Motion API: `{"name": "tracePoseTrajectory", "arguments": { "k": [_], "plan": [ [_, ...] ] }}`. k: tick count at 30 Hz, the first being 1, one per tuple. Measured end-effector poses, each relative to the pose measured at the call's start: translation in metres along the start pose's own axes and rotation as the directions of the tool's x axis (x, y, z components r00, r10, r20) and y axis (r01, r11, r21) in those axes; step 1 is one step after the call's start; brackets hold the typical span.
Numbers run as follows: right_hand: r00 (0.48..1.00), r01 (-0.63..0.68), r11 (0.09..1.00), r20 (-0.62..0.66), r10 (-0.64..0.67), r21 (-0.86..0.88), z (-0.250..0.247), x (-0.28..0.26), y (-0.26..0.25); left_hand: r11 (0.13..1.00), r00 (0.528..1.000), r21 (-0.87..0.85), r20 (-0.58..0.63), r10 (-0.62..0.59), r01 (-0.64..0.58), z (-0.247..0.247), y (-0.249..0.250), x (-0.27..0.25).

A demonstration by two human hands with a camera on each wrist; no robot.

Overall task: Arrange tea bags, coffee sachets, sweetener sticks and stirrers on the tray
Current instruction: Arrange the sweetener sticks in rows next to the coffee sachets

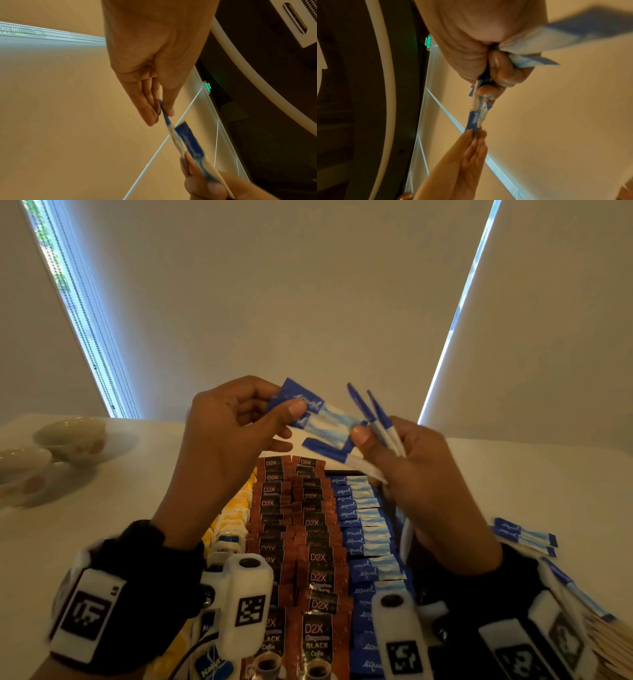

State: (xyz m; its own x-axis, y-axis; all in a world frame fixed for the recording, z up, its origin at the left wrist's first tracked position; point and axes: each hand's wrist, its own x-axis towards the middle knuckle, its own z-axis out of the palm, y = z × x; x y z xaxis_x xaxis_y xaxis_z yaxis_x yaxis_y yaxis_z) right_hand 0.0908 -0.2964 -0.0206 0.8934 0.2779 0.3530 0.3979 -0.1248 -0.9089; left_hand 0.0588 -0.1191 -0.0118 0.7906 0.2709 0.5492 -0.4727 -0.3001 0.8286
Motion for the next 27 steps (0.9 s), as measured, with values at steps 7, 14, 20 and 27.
{"name": "tracePoseTrajectory", "arguments": {
  "k": [7, 14, 20, 27],
  "plan": [
    [0.926, -0.342, 0.905, 0.071, 0.37, -0.252, -0.073, 0.039, 0.032, 0.999, 0.998, 0.04, -0.059, 0.021, -0.018, -0.016, 0.005, 0.006],
    [0.716, -0.498, 0.674, 0.181, 0.675, -0.546, -0.081, 0.059, 0.099, 0.997, 0.994, 0.06, -0.098, 0.05, -0.045, -0.024, 0.007, 0.008],
    [0.722, -0.43, 0.63, 0.173, 0.67, -0.647, -0.062, 0.068, 0.11, 0.995, 0.993, 0.083, -0.098, 0.071, -0.063, -0.026, 0.005, 0.009],
    [0.752, -0.398, 0.609, 0.136, 0.645, -0.686, -0.051, 0.07, 0.115, 0.993, 0.993, 0.094, -0.085, 0.081, -0.073, -0.027, 0.004, 0.009]
  ]
}}
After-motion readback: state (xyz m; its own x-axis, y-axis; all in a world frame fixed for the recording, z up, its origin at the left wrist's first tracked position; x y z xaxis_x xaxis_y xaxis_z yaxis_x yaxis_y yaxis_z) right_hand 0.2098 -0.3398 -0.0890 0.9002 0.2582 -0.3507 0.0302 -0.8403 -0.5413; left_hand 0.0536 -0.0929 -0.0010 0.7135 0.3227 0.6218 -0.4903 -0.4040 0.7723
